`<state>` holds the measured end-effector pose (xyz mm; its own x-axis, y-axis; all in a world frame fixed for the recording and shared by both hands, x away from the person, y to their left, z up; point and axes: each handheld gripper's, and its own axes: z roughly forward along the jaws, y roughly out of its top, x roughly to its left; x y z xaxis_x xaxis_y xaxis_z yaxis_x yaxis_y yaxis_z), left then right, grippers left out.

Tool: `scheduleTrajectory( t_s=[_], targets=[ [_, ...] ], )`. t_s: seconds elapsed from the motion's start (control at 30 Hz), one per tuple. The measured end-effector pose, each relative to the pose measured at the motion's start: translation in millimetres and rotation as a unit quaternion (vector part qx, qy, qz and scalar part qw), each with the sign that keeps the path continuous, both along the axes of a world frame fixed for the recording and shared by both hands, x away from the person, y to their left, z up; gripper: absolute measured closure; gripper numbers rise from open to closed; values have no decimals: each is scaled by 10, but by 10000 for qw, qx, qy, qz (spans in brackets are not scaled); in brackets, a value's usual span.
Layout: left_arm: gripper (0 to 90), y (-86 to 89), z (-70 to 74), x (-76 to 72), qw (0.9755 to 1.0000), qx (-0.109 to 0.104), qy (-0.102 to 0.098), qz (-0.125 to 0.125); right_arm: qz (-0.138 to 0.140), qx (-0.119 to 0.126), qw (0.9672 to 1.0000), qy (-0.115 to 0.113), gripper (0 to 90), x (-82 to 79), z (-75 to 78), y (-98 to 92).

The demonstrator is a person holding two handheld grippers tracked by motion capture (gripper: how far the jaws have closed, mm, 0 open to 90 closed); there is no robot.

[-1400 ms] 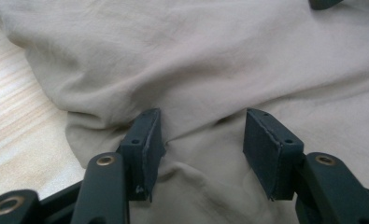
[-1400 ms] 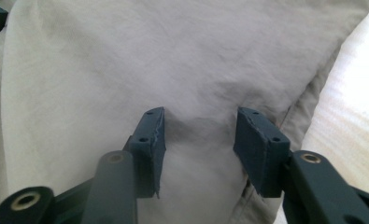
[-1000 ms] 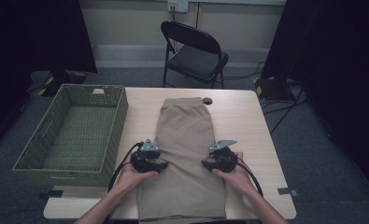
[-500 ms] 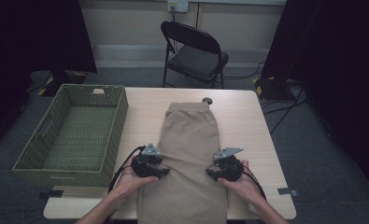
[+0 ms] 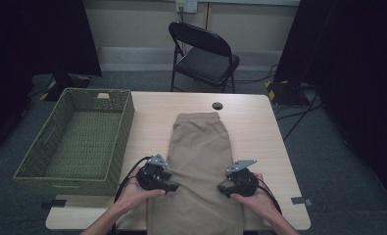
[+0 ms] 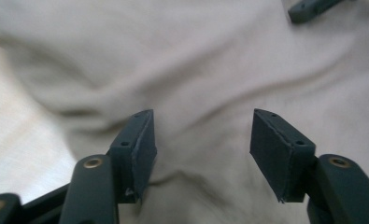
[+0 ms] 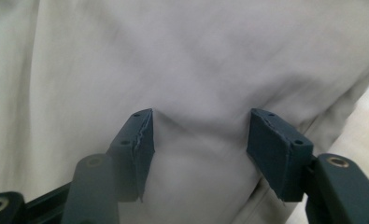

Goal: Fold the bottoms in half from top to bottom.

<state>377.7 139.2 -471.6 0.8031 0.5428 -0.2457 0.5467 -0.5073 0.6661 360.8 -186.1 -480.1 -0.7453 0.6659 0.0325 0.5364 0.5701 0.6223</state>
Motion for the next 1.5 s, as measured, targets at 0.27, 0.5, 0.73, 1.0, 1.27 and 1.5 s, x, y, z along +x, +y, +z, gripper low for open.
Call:
scheduleTrajectory(
  t_s=[0.27,0.5,0.73,1.0,1.27,1.5],
  targets=[
    [554,-109,125,334,9968,47,-635,475,-459,368,9971,-490,455,459,156,13],
    [622,-133,-69,565,9962,65,-418,759,-567,159,9973,-442,496,720,3,110],
    [623,-252,-161,472,9966,219,-540,586,-373,-14,9991,-193,454,629,-58,89],
    [627,-310,-171,265,9982,334,-481,129,-89,-37,9998,-186,402,270,-63,-21],
    [628,-301,-147,5,9991,328,-268,-100,72,-16,9998,-190,395,-56,-64,-79],
    [650,-278,-33,87,9994,7,-334,65,-48,309,9993,-205,423,-86,65,-64]
  ],
)
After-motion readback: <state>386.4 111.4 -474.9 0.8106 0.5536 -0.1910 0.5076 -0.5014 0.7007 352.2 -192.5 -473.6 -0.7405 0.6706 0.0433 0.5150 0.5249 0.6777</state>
